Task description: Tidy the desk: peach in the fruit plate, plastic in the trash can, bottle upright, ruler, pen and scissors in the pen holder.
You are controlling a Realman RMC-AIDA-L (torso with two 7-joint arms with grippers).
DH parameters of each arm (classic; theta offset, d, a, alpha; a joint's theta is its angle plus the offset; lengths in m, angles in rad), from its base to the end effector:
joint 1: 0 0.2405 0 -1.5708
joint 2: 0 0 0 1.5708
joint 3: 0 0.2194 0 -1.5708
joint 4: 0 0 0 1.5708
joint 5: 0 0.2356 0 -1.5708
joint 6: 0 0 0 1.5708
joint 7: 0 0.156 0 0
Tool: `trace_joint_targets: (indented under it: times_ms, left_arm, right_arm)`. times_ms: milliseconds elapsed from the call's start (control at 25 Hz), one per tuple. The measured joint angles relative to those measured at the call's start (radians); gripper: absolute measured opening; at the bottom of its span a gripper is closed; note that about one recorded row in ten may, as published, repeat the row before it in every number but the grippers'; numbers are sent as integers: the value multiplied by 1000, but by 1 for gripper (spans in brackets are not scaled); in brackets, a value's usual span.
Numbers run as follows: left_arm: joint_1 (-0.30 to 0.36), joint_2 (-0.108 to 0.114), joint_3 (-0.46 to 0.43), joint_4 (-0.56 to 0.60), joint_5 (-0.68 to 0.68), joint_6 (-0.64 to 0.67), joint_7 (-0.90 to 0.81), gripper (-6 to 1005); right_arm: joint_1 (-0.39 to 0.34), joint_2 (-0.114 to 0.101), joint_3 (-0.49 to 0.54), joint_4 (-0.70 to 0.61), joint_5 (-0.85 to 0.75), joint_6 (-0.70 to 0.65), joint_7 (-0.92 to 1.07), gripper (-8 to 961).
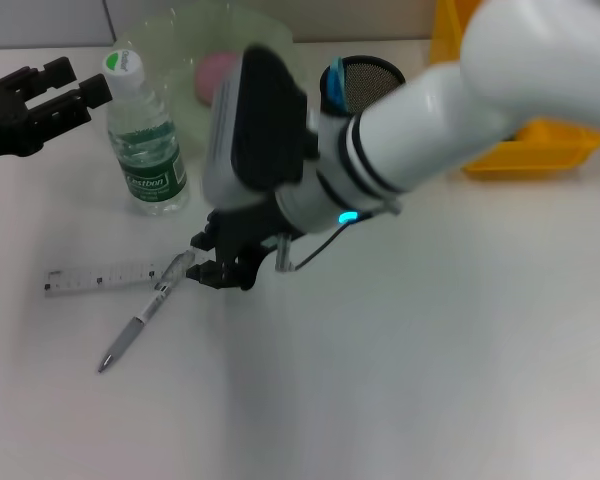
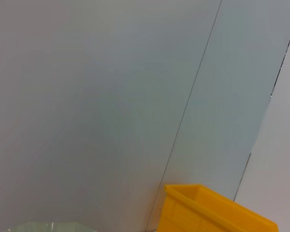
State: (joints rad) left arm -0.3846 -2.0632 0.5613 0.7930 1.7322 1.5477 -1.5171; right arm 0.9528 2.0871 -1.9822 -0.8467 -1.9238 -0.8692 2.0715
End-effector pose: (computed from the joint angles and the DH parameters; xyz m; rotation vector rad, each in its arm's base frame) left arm -0.2723 0.3386 0.0908 -2.2817 -0.7658 -0.9657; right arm 0.0520 0.3513 -0.1603 -3.0108 -0.0085 -0.1445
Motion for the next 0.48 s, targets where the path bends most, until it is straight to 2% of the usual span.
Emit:
trace_joint_targets:
  times_ms: [40, 160, 480]
  left_arm:
    - [0, 0, 0, 0, 0, 0, 0, 699]
    - [3, 0, 0, 0, 0, 0, 0, 699]
    - [13, 0, 0, 0, 0, -1, 10, 699]
  right_arm:
    - [33, -1, 60, 13, -21, -68, 21, 208]
    - [67, 1, 113, 23, -78, -131, 64, 278]
    - [124, 6, 95, 81, -113, -142, 101, 426]
